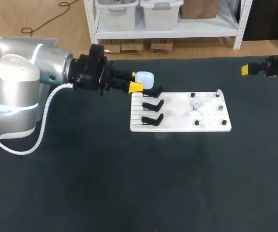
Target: Pick up each earbud case from the left stands, insert the matching earbuds, close the lid, and place the case in the box.
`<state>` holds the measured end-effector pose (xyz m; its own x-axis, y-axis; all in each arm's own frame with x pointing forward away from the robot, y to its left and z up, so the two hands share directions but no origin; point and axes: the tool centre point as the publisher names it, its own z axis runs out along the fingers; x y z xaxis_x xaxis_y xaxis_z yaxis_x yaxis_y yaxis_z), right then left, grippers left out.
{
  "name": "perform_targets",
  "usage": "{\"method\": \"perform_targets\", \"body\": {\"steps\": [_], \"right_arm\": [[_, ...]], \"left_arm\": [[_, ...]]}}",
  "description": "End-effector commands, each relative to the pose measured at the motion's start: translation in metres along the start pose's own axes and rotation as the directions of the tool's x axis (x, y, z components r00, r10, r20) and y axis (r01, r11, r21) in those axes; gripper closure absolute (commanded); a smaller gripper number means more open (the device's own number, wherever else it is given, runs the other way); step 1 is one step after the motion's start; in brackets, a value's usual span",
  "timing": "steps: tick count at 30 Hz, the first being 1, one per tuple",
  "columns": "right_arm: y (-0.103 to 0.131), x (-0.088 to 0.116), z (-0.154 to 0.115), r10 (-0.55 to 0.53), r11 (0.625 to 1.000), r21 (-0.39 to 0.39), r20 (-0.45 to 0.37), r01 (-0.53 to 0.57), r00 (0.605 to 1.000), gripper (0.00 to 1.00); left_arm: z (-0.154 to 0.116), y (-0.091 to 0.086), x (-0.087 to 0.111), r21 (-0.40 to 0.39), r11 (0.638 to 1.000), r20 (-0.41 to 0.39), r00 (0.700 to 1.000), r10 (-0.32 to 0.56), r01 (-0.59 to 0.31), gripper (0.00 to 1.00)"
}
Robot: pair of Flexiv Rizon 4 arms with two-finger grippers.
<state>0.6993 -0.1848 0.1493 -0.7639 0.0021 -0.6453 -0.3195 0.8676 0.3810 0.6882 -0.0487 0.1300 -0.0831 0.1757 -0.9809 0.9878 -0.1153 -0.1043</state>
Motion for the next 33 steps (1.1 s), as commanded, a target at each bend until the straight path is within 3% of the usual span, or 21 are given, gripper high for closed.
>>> {"method": "perform_targets", "body": {"steps": [1, 15, 22, 30, 33], "right_arm": [[0.000, 0.000, 0.000, 0.000, 1.000, 0.000, -0.001, 0.000, 1.000, 0.00], [0.000, 0.000, 0.000, 0.000, 1.000, 0.000, -0.001, 0.000, 1.000, 0.00], [0.029, 0.003, -0.003, -0.046, 0.997, -0.054, 0.005, 0.046, 0.999, 0.00], [0.065, 0.009, -0.011, -0.137, 0.991, 0.003, -0.033, 0.137, 0.990, 0.00], [0.078, 0.012, -0.009, -0.125, 0.992, 0.004, -0.060, 0.125, 0.990, 0.00]], "left_arm": [[0.000, -0.001, 0.000, -0.004, 1.000, 0.000, 1.000, 0.001, -0.001, 1.00], [0.000, -0.001, 0.000, -0.004, 1.000, 0.000, 1.000, 0.001, -0.001, 1.00], [0.007, 0.001, 0.002, 0.000, 1.000, 0.028, 0.999, 0.017, -0.017, 1.00], [0.007, 0.006, 0.006, 0.006, 1.000, 0.065, 0.998, 0.020, -0.020, 1.00], [0.008, 0.008, 0.009, 0.003, 1.000, 0.077, 0.997, 0.017, -0.017, 1.00]]}}
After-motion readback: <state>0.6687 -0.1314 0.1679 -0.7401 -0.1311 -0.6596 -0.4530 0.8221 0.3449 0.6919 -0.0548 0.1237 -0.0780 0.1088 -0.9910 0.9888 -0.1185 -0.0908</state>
